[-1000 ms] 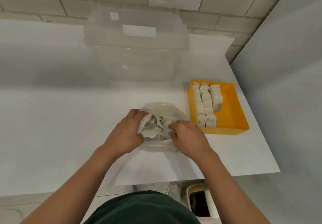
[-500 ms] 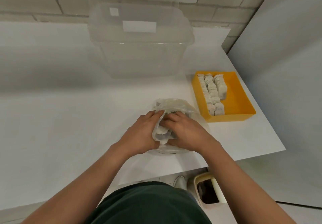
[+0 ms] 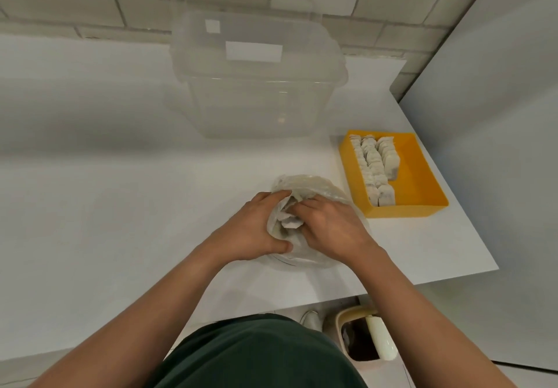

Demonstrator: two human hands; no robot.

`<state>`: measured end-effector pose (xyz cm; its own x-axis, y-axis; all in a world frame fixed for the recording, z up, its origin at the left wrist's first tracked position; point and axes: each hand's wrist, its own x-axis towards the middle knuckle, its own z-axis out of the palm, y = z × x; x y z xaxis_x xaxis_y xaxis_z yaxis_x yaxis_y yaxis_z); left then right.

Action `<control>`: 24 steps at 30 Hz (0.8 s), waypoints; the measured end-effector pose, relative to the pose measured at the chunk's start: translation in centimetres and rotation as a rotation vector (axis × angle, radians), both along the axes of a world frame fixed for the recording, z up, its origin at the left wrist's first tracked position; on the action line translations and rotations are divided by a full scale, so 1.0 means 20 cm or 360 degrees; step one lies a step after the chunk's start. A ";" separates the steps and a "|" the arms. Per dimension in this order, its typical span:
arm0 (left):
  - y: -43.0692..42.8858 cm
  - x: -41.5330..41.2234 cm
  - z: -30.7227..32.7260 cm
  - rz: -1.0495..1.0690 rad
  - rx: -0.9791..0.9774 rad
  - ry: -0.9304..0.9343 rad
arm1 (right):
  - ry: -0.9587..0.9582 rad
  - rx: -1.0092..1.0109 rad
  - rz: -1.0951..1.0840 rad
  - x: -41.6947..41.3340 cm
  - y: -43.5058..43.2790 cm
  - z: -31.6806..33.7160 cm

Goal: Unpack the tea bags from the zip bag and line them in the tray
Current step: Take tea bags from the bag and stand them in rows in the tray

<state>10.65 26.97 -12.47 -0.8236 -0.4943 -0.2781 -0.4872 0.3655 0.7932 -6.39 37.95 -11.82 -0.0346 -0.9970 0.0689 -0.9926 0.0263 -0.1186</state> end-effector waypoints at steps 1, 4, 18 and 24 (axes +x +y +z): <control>0.00 0.00 0.01 0.0002 0.0005 0.0014 | -0.0072 0.0040 -0.0066 -0.01 0.01 0.02; 0.00 0.00 0.04 0.0005 0.0007 0.0064 | -0.0461 0.0097 -0.0231 -0.05 0.03 0.07; 0.08 -0.02 0.28 0.0624 0.0304 0.0771 | -0.1691 -0.0076 -0.0421 -0.16 0.05 0.39; 0.08 -0.07 0.35 0.0561 0.1065 0.0888 | -0.2148 -0.0174 -0.0372 -0.12 -0.01 0.46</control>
<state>9.25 28.50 -5.50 -0.7568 -0.6206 -0.2051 0.0309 -0.3474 0.9372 -8.82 37.75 -2.68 -0.3019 -0.9504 -0.0748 -0.0800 0.1035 -0.9914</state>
